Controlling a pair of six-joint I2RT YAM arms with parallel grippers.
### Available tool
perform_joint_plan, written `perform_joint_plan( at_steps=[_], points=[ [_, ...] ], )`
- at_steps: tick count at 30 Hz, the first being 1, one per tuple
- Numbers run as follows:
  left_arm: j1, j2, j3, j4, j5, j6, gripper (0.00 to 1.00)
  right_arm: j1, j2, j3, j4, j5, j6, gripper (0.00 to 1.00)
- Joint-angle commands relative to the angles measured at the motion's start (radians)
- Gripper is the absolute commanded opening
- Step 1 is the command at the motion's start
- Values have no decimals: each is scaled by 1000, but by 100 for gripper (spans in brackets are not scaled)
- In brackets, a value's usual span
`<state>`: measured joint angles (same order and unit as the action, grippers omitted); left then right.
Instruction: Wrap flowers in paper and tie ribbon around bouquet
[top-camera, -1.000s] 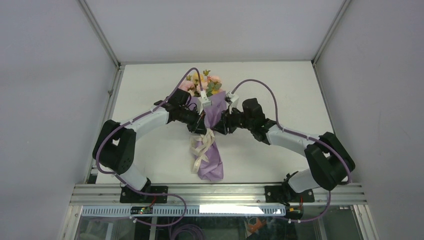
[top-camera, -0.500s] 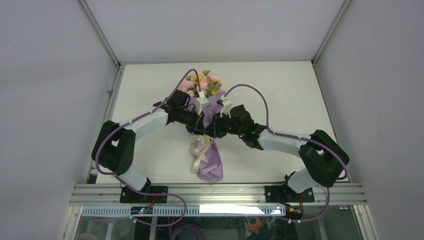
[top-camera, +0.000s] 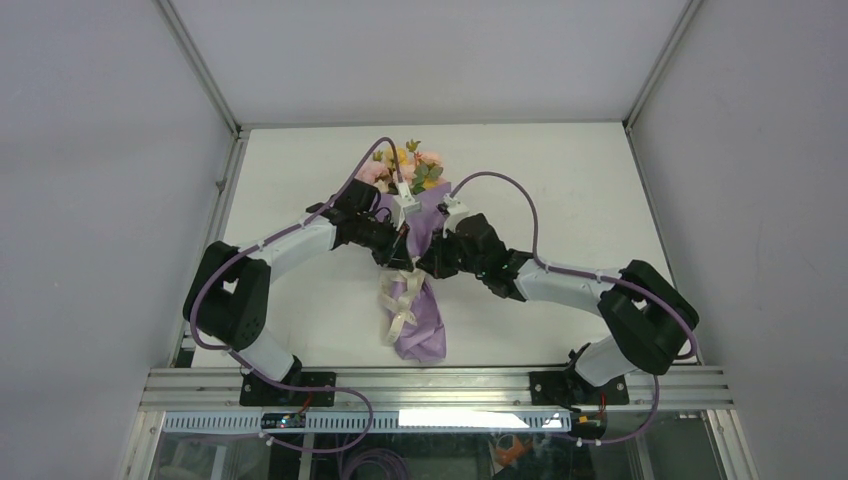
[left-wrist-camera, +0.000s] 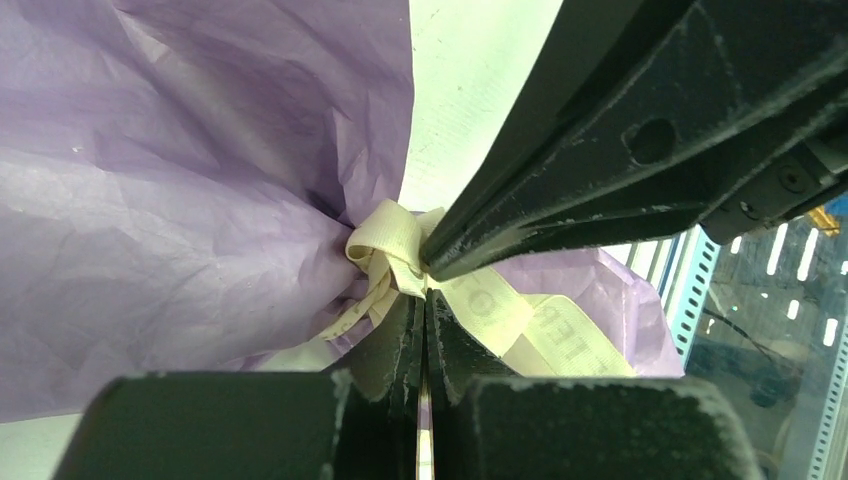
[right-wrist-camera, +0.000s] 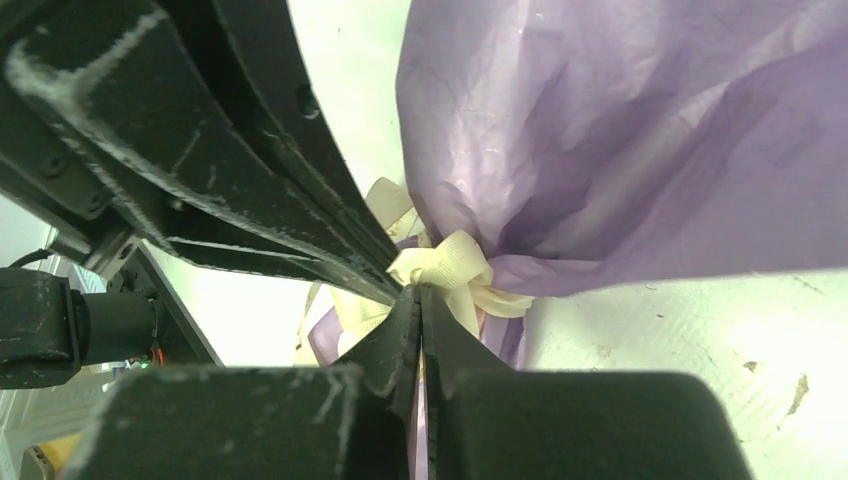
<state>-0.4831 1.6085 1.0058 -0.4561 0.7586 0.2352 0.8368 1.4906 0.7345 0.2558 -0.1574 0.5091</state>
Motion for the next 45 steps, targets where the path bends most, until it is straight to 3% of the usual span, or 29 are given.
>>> perform_joint_plan(
  at_steps=[1,8,15,20,24,30,33,45],
  points=[
    [0,-56,65,-68,44,22,0,4,-59,-8,-5,45,16,0],
    [1,-60,121,-222,38,111,0,-1,-78,-35,2,48,48,0],
    [2,-63,138,-233,-17,151,0,2,-46,-10,-5,-16,19,1],
    [2,-66,139,-231,-26,162,0,-24,-98,-11,-38,-67,-42,23],
    [3,-67,137,-229,-33,159,0,-56,-140,-14,-77,-98,-66,32],
    [2,-70,133,-220,-44,148,0,1,-191,-50,-7,-55,-28,45],
    [2,-70,132,-215,-48,144,0,54,-197,-54,-35,3,-5,61],
    [2,-65,133,-208,-65,127,0,229,-149,-94,-58,120,57,62]
  ],
)
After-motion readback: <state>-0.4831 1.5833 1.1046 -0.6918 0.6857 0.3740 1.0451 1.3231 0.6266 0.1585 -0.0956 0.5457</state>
